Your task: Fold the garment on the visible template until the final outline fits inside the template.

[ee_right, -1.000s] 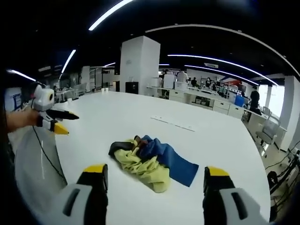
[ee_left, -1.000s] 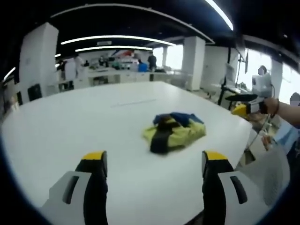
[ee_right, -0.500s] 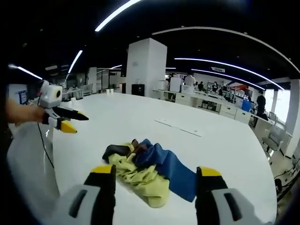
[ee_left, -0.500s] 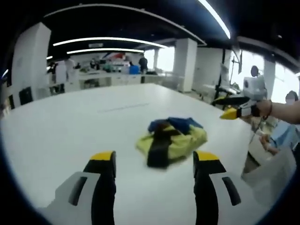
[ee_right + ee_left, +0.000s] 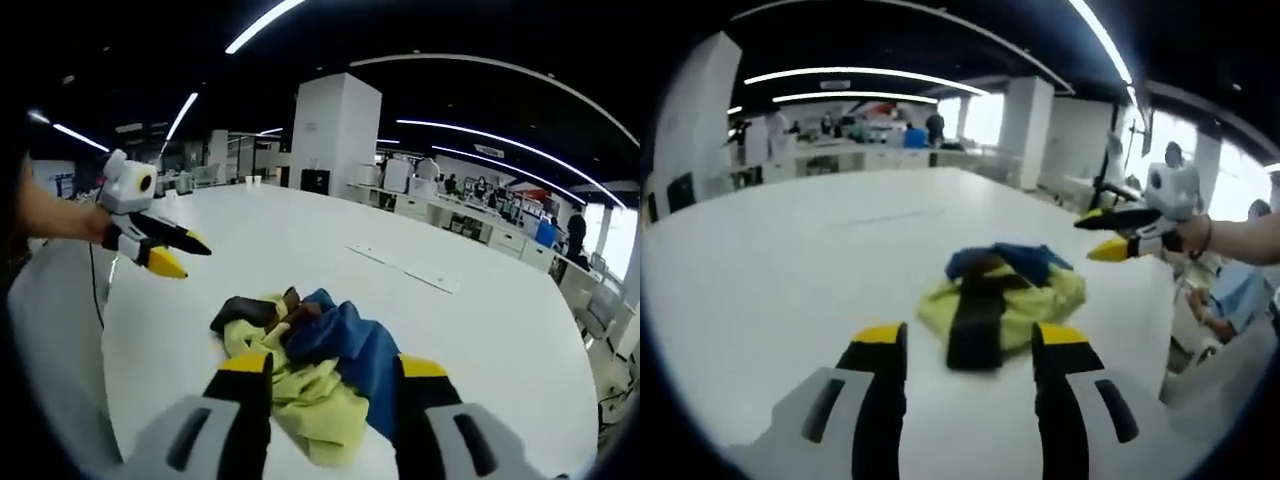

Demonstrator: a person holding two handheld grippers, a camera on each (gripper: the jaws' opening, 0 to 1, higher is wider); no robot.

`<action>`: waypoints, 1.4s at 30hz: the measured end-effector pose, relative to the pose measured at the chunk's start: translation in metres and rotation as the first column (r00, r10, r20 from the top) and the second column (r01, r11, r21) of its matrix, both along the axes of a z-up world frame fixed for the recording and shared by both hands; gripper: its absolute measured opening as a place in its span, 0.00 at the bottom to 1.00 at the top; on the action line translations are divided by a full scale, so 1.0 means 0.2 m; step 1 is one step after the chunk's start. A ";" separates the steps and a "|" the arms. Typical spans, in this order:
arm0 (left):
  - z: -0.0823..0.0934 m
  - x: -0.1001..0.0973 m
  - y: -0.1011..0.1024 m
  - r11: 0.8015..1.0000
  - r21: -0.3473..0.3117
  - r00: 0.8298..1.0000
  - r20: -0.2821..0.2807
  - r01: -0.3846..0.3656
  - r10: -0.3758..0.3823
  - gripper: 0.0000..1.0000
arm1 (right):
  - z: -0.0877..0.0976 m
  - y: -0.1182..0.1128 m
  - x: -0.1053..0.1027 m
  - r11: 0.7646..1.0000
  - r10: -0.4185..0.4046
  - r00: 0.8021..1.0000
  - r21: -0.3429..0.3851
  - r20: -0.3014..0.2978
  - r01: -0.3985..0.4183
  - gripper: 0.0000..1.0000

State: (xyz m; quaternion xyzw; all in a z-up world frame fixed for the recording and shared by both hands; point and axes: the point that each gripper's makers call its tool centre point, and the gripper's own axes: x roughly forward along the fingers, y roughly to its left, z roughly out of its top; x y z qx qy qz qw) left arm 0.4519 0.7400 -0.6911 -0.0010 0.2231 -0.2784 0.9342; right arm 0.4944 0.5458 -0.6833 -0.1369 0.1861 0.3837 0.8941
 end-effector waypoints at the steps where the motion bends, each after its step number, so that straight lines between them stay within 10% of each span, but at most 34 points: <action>1: 0.00 0.01 -0.01 1.000 0.004 1.000 0.004 0.001 -0.001 0.45 | -0.01 0.01 0.00 1.000 0.004 1.000 -0.001 -0.002 -0.004 0.43; 42: -0.30 0.15 -0.12 0.991 0.031 0.979 -0.160 0.130 -0.124 0.15 | -0.20 0.18 0.12 0.983 0.147 0.989 -0.112 0.027 -0.143 0.07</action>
